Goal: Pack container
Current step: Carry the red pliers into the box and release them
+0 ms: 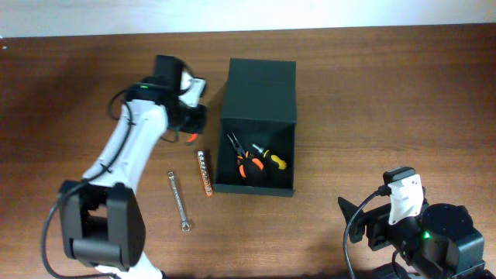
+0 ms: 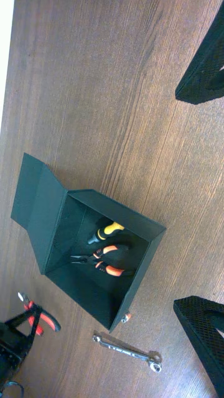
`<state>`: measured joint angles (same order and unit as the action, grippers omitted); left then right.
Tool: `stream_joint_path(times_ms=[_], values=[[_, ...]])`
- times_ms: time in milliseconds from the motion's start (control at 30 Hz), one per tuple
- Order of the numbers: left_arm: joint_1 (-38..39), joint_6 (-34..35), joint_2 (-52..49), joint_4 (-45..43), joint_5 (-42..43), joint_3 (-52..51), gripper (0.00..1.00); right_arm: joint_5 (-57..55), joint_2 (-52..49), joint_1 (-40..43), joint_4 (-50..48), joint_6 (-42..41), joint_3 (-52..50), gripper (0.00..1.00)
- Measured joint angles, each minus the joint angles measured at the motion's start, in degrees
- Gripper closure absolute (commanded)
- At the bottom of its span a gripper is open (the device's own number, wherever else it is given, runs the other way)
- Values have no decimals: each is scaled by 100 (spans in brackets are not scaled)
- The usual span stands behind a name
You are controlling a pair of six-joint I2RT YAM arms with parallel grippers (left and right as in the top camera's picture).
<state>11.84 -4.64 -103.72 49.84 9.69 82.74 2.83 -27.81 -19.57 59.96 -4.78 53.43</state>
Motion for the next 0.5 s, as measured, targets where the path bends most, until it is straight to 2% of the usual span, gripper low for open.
stream_joint_path(times_ms=[300, 500], values=[[1744, 0, 173, -4, 48, 291, 95, 0, 0, 0, -2, 0, 0, 2], [2221, 127, 173, 22, 83, 319, 94, 0, 0, 0, -2, 0, 0, 1]])
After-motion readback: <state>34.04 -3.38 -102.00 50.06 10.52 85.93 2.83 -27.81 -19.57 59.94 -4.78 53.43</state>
